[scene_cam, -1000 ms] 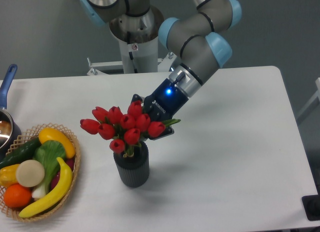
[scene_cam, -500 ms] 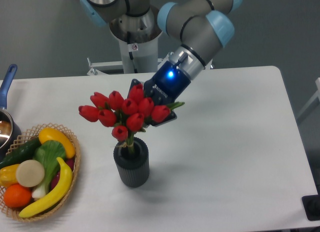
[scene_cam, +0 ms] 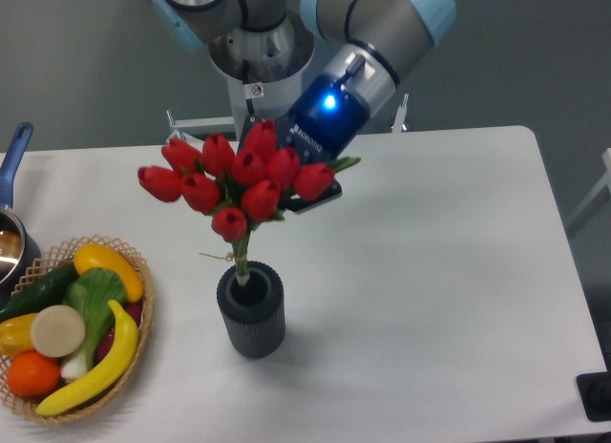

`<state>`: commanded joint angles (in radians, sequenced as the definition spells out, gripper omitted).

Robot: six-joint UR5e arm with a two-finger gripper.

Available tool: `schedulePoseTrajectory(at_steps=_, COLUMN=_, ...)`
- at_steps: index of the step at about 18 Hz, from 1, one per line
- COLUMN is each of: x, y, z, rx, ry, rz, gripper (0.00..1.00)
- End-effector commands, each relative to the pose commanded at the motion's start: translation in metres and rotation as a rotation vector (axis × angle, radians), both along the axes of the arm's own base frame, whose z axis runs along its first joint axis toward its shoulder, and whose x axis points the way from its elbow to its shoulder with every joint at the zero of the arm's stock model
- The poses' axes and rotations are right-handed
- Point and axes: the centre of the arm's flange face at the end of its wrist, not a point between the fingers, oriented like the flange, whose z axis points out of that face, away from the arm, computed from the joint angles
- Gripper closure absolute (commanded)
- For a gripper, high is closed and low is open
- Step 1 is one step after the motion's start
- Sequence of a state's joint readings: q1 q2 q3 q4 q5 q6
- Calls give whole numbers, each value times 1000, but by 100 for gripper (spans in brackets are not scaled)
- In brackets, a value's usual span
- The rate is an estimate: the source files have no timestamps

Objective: Pick up the flowers from the vase
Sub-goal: 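Lift the gripped tulips straight up out of the grey vase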

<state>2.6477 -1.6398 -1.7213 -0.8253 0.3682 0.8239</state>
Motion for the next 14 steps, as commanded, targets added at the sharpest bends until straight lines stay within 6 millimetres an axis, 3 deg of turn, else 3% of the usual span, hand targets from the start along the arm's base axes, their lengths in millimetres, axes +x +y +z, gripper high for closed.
schedulePoseTrajectory(at_steps=4, x=-6, y=1, z=38, rx=-4, ry=-26, rz=45, gripper=64)
schedulePoseTrajectory(at_steps=8, x=-20, y=-11, z=44, rx=1, ry=-14, rz=78, gripper=64)
schedulePoseTrajectory(at_steps=14, x=-70, y=-57, z=53, rx=6, ry=53, rz=192, gripper=64)
